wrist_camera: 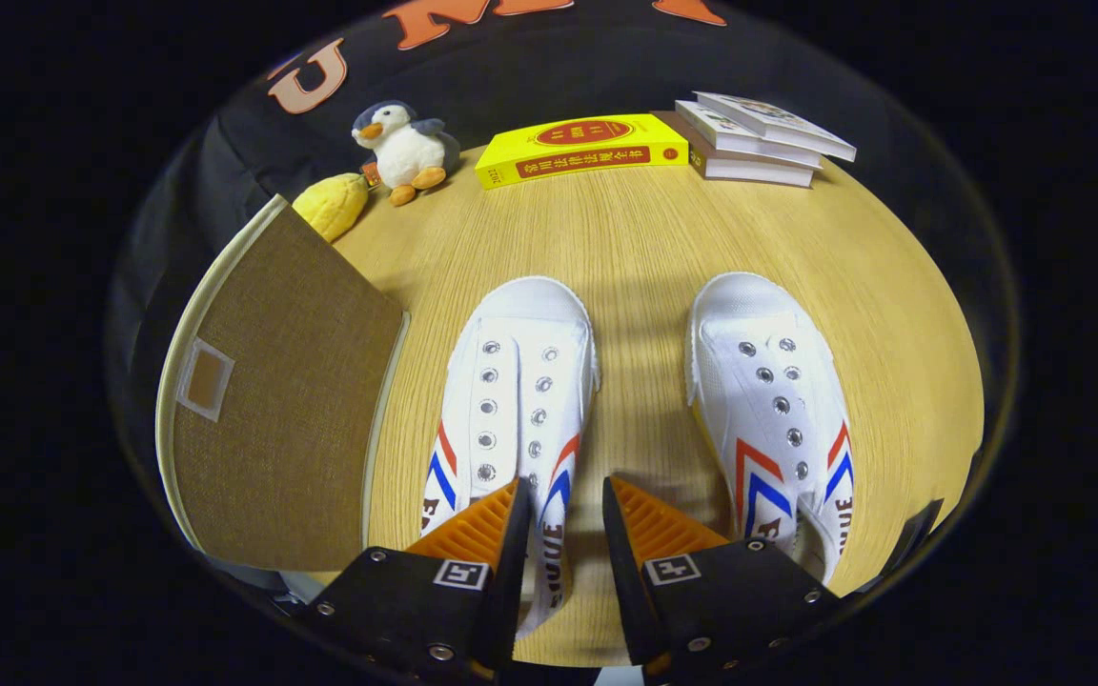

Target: Open the storage box then place both shoes into the box .Put the left shoe in first, then the right shoe, with the right side of both shoes facing outward in a uniform manner.

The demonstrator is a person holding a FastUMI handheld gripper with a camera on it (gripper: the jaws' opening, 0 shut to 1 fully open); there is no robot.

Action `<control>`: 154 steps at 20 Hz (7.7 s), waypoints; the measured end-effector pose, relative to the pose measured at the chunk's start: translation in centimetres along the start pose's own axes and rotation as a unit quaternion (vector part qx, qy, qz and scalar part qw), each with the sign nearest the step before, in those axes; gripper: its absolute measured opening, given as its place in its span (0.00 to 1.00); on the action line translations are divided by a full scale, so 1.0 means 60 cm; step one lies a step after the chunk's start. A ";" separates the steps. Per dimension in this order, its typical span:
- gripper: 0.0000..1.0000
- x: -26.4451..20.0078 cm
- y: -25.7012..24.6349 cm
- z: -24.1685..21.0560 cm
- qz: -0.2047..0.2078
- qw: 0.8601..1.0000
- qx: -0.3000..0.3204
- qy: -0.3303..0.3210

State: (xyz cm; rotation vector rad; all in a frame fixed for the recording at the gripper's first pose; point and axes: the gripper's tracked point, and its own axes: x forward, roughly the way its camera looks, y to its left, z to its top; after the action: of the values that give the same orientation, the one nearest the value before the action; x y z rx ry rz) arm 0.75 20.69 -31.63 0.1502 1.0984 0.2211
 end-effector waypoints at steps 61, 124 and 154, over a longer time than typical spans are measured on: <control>0.58 -0.093 0.479 0.093 0.067 0.986 0.030 -0.148; 0.25 -0.053 -0.221 -0.015 -0.034 0.998 0.022 -0.048; 0.00 -0.283 0.237 0.061 -0.038 0.961 0.155 -0.226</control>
State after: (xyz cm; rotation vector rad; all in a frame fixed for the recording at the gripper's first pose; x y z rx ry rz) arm -4.84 30.14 -12.05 0.4176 0.6744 -0.0575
